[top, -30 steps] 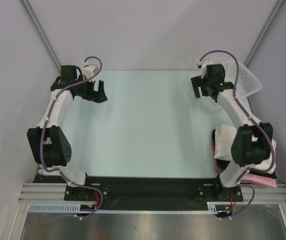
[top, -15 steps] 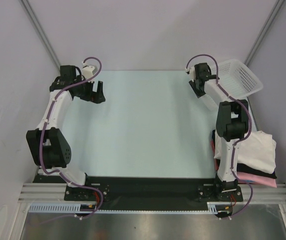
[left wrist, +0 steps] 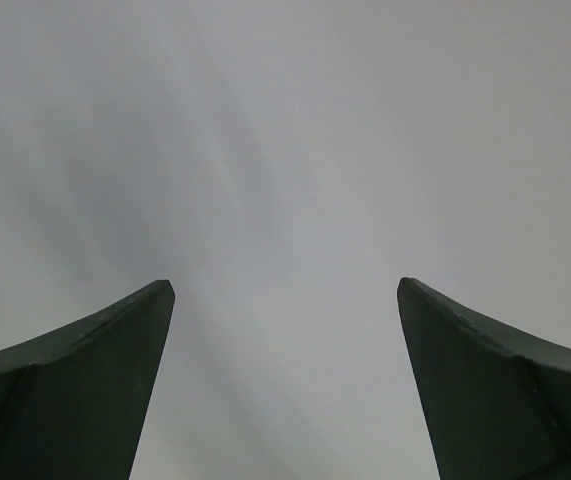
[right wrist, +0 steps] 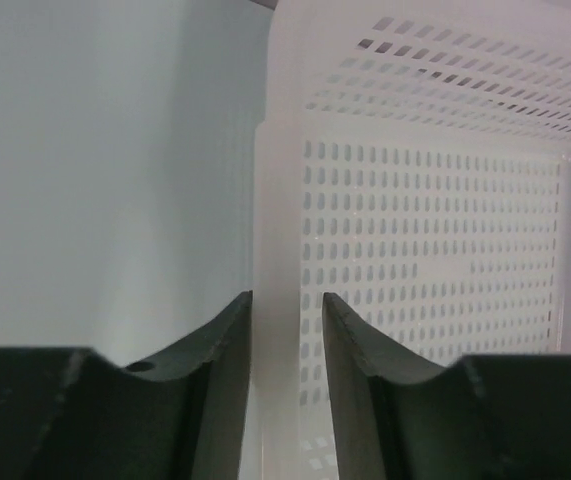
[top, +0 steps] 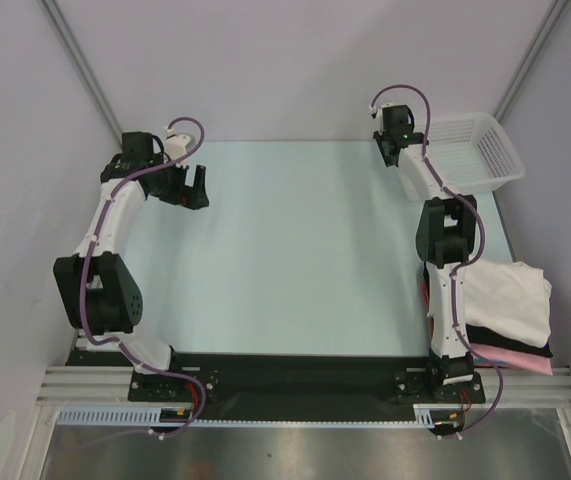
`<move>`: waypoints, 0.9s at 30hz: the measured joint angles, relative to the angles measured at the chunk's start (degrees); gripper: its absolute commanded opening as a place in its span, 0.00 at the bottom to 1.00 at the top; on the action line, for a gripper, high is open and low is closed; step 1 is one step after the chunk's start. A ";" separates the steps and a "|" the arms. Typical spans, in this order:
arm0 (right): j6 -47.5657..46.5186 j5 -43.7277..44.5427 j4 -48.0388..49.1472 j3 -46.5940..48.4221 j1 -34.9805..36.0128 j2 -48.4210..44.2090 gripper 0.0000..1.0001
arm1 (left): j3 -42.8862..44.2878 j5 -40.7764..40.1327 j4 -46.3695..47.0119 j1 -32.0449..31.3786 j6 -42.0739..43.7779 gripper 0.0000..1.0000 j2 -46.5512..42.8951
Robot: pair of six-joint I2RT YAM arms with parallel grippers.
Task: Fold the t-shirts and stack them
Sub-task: Neatly place the folded tshirt to the corner
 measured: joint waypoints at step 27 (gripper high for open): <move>28.72 -0.17 20.52 -53.90 1.27 -48.37 1.00 | -14.71 -4.26 1.60 0.02 3.50 0.99 -1.92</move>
